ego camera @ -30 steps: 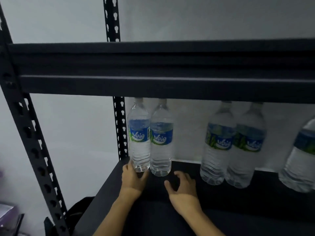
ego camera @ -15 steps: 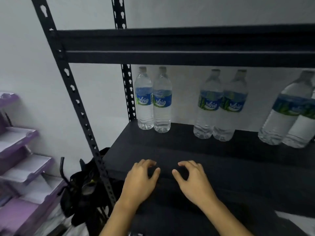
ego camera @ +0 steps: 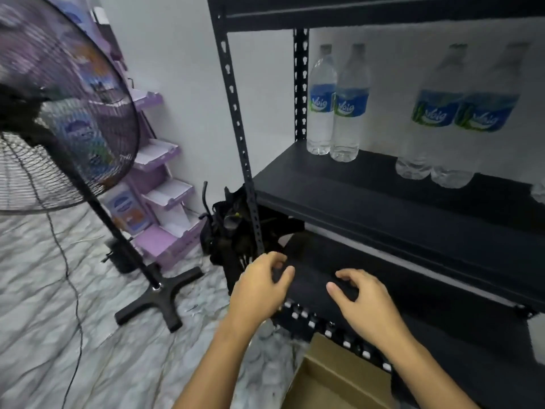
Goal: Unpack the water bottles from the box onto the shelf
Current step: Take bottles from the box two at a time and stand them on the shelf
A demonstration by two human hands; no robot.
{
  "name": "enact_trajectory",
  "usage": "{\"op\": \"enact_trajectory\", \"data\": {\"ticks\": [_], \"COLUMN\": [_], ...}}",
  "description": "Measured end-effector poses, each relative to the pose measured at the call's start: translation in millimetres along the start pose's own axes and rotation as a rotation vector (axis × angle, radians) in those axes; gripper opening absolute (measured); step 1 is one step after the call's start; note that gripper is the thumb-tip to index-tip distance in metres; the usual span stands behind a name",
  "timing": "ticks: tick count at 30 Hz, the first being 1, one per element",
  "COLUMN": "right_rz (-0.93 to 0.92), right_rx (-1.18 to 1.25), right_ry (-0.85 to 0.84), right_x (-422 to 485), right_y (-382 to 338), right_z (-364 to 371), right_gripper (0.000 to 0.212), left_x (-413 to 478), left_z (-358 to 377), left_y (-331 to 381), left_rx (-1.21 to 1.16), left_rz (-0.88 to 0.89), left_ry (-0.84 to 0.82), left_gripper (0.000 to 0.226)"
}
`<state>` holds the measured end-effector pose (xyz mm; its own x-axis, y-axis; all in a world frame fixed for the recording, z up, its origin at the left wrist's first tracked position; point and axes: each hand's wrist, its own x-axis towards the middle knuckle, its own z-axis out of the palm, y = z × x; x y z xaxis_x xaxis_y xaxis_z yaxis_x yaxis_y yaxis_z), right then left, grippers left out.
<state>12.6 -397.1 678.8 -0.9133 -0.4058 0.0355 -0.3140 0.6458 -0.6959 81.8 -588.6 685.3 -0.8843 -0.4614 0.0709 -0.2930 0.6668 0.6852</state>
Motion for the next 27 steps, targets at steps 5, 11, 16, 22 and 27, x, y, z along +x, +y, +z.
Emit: {"op": "enact_trajectory", "data": {"ticks": [5, 11, 16, 22, 27], "right_rz": [-0.136, -0.196, -0.219, -0.196, -0.156], "right_rx": [0.005, 0.008, -0.039, -0.085, -0.06], "right_ry": [-0.14, -0.342, -0.461, -0.517, -0.519], "right_x": [-24.8, -71.2, -103.1, -138.3, -155.7], "right_y": [-13.4, -18.7, -10.8, -9.1, -3.8], "right_z": [25.2, 84.4, 128.9, 163.7, 190.0], "right_gripper": [0.039, 0.037, 0.041, 0.047, 0.048], "left_x": [-66.7, -161.1, -210.7, -244.2, -259.8], "left_z": [-18.7, -21.1, -6.9, 9.4, 22.1], "left_y": [-22.2, -79.6, -123.7, -155.5, -177.3], "left_rx": [0.019, -0.032, -0.07, -0.11, -0.134], "left_rz": [-0.152, -0.429, -0.572, -0.613, -0.638], "left_ry": [0.086, 0.128, 0.164, 0.146, 0.108], "left_gripper": [0.031, 0.031, 0.041, 0.049, 0.052]}}
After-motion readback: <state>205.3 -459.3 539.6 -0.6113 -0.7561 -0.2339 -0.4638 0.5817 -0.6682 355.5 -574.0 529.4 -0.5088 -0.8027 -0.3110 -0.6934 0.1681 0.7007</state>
